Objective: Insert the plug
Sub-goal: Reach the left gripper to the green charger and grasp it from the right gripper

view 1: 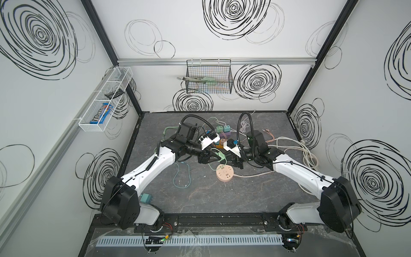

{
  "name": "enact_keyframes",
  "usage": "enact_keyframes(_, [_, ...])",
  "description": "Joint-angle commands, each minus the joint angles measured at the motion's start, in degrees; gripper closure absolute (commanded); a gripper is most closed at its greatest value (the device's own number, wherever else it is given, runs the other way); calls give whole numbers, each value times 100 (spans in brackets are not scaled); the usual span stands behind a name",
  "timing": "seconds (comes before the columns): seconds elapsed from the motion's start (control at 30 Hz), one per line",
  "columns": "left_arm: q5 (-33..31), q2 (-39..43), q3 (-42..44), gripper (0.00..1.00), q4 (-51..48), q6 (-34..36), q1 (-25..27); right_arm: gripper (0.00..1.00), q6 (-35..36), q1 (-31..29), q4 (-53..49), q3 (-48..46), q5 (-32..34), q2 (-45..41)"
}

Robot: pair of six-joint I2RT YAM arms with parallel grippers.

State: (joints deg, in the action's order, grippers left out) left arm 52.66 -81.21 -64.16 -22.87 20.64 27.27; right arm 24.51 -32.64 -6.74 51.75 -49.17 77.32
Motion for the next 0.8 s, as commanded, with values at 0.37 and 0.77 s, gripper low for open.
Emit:
enact_keyframes(0.37, [-191, 70, 26, 100, 352, -129, 61, 82, -40, -27, 127, 57, -37, -48])
enact_keyframes(0.77, [-2074, 527, 824, 100, 1666, -1337, 545, 3, -1055, 43, 1286, -883, 452, -799])
